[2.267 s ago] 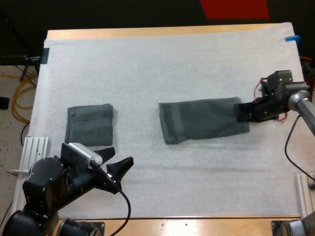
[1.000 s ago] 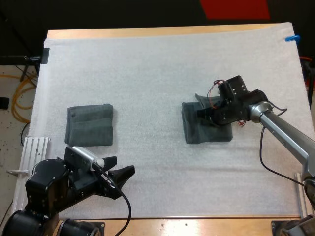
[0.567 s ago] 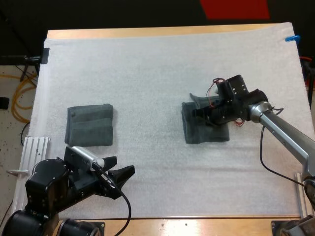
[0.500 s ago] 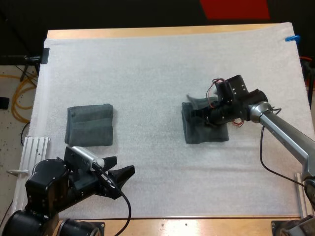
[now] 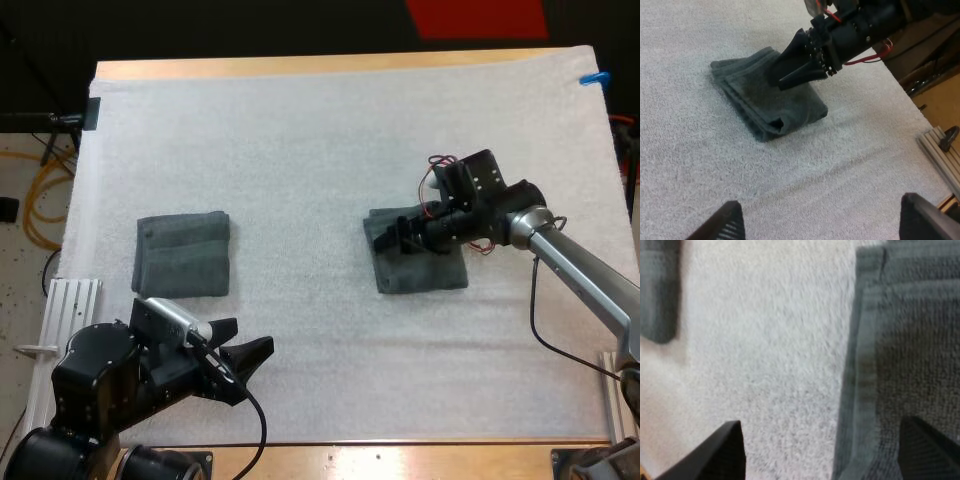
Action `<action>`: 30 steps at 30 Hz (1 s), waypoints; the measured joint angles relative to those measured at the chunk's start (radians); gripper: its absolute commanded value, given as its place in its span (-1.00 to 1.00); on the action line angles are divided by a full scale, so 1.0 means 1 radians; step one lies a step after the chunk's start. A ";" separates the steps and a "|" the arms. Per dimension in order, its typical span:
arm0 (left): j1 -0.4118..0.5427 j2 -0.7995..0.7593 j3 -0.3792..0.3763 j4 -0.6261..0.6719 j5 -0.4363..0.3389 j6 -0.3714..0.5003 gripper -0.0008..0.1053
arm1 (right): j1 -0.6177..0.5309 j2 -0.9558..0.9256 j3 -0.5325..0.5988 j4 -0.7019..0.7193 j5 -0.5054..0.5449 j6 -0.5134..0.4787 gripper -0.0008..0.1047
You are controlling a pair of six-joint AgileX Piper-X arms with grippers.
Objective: Pick towel from pile fold and stack
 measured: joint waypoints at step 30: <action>0.000 0.104 0.000 -0.157 -0.149 0.004 0.20 | 0.000 -0.426 0.023 0.273 0.123 -0.219 0.21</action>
